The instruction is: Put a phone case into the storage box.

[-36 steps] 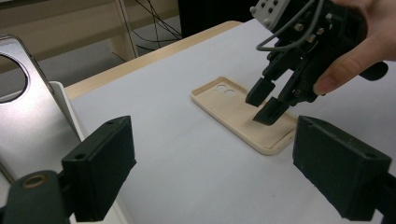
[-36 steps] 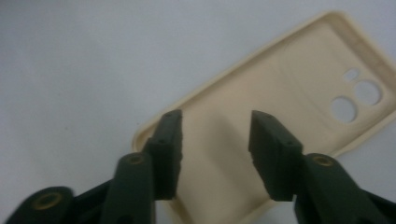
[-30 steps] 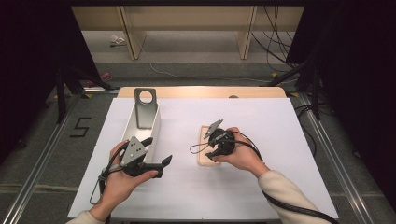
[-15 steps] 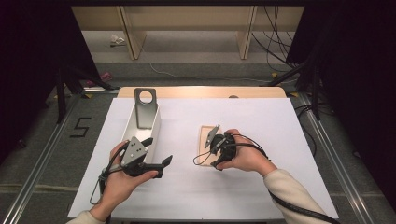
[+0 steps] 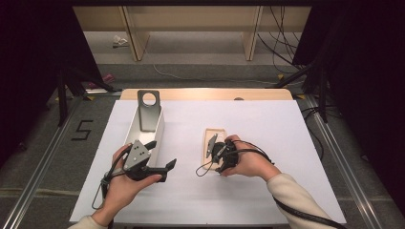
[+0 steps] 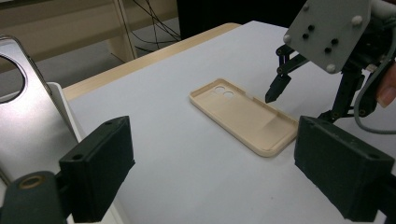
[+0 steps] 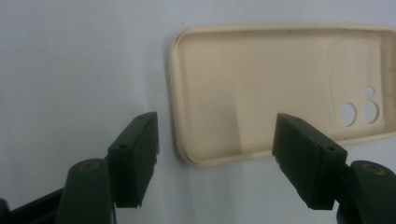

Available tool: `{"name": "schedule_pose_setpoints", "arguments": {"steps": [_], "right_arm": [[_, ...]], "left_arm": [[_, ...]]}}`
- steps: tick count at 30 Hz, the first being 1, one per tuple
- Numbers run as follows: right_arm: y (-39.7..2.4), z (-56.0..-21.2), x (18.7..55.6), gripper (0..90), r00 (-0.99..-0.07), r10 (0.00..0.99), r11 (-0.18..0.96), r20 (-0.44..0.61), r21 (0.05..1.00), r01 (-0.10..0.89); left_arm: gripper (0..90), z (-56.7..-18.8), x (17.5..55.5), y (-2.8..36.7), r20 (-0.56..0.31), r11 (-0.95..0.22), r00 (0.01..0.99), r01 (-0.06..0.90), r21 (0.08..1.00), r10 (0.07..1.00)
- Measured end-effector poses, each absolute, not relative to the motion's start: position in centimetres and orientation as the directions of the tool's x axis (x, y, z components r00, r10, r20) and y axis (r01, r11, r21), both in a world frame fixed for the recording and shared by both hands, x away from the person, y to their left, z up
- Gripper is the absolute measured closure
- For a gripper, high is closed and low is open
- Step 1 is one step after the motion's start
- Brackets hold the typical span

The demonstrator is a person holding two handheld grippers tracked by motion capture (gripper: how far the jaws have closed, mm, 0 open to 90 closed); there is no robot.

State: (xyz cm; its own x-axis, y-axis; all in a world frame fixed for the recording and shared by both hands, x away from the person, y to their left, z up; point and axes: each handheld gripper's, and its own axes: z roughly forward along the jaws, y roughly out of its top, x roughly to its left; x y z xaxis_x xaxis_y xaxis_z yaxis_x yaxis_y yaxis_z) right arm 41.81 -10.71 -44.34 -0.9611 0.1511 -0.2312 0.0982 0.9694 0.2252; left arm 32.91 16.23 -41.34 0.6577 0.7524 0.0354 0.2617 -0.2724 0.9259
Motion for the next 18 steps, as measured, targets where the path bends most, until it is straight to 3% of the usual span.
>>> {"name": "schedule_pose_setpoints", "arguments": {"steps": [18], "right_arm": [[-8.5,-45.5,41.8,46.9,-0.963,0.077,0.990,-0.257,0.134,0.043]], "left_arm": [[11.6,-41.3,32.9,16.2,0.033,-0.270,0.658,0.262,0.926,0.752]]}}
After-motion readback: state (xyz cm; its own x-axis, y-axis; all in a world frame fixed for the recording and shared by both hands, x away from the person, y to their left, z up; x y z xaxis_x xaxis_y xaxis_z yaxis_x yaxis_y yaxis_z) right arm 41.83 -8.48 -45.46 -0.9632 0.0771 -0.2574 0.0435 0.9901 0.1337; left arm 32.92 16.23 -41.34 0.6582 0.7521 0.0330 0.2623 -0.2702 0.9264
